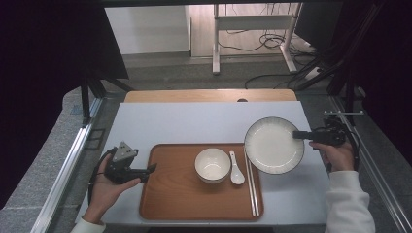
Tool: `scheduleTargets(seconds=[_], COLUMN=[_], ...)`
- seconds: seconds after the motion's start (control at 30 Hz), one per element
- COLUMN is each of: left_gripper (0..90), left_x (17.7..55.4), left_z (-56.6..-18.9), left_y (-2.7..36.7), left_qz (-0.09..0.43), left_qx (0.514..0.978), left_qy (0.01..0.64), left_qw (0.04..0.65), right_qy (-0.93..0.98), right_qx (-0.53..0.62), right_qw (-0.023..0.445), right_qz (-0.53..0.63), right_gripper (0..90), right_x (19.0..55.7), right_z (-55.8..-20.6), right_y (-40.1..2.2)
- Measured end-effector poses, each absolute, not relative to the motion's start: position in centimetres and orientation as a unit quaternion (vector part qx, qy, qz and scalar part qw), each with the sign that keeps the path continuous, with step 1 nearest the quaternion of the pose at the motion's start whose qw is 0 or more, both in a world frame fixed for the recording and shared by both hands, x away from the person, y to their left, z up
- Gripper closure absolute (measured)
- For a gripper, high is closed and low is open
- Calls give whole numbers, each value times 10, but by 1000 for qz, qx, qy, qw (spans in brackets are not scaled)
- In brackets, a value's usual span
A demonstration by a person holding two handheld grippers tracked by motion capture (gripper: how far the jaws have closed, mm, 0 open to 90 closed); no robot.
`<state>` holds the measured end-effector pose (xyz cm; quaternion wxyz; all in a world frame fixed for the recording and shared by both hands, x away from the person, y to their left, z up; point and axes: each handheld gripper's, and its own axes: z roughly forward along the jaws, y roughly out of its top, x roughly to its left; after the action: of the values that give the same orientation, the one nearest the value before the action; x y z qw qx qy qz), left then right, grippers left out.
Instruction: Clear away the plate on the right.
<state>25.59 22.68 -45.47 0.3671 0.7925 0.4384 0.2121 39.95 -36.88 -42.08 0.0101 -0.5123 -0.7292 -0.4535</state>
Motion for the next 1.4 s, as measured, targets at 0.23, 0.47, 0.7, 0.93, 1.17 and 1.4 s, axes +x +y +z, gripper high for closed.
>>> scheduleTargets(seconds=[0.23, 0.47, 0.7, 0.93, 1.17, 1.4], left_gripper=[174, 171, 170, 168, 168, 171], left_x=[258, 258, 258, 261, 267, 281], left_z=[-457, -456, -450, -439, -421, -416], left_y=[223, 219, 211, 208, 193, 178], left_qz=[207, 185, 150, 111, 92, 62], left_qx=[794, 792, 787, 761, 751, 740], left_qy=[439, 436, 431, 456, 450, 450], left_qw=[367, 385, 415, 448, 475, 496], right_qy=[-739, -755, -770, -785, -792, -798], right_qx=[-481, -438, -410, -389, -372, -362], right_qw=[11, 18, 24, 27, 33, 39], right_qz=[-471, -488, -488, -482, -483, -481], right_gripper=[845, 846, 845, 845, 844, 843], right_x=[395, 392, 393, 393, 394, 396], right_z=[-407, -394, -387, -384, -384, -385], right_y=[-346, -318, -289, -265, -245, -231])
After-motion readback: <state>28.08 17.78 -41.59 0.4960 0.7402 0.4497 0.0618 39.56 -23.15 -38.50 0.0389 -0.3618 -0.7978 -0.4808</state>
